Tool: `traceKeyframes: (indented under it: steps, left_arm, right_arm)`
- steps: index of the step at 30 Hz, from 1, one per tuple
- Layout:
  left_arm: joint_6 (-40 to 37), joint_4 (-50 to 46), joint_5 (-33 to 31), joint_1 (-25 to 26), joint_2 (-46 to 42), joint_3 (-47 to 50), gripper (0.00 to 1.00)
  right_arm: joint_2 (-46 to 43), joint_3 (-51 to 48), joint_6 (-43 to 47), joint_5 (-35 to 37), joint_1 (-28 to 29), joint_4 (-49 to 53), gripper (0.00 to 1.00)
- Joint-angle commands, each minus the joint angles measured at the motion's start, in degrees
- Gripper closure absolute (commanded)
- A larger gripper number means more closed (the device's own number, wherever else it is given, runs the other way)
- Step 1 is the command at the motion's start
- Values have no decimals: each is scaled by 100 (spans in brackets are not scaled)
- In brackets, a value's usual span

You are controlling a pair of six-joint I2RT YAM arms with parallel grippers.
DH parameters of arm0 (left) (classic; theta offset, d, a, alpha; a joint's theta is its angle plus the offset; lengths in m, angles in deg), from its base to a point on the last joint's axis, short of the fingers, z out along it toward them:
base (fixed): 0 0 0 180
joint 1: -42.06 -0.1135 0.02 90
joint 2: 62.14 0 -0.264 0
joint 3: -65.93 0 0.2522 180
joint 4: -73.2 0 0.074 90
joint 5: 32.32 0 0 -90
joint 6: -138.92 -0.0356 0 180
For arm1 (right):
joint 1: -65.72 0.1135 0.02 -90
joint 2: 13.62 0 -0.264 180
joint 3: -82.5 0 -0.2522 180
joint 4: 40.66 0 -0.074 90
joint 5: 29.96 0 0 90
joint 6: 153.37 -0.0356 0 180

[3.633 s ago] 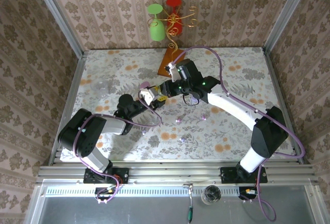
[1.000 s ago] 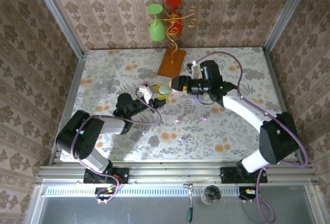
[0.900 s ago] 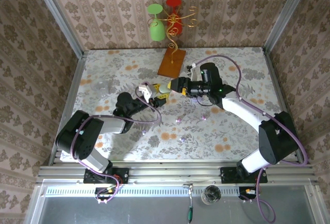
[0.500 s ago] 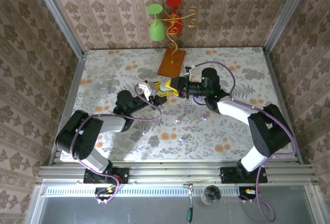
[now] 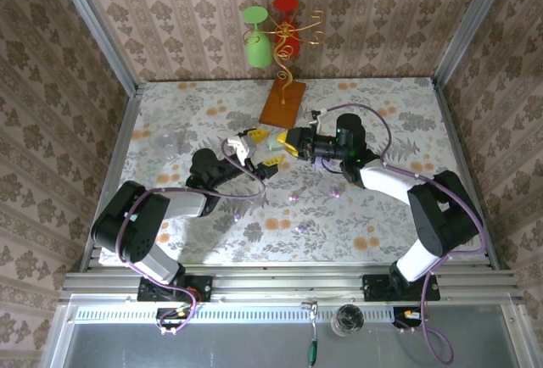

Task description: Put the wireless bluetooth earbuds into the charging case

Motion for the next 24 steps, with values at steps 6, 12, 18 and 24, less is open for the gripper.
traceKeyframes:
  steps: [6, 12, 18, 24]
  left_arm:
    - [-782, -1098, -69, -99, -542, 123, 1]
    - [-1238, -2055, 27, -30, -639, -58, 0]
    - [-1233, -2075, 236, -11, -576, -129, 0]
    - [-1125, -1994, 214, -19, -560, -147, 0]
  right_arm:
    - [-430, -564, 1324, 1396, -792, 1556, 91]
    - [-671, -1293, 1408, 2162, -1481, 1888, 92]
    - [-829, -1992, 1554, 2725, -2045, 2009, 93]
    - [-784, -2209, 1852, 3156, -2114, 2114, 87]
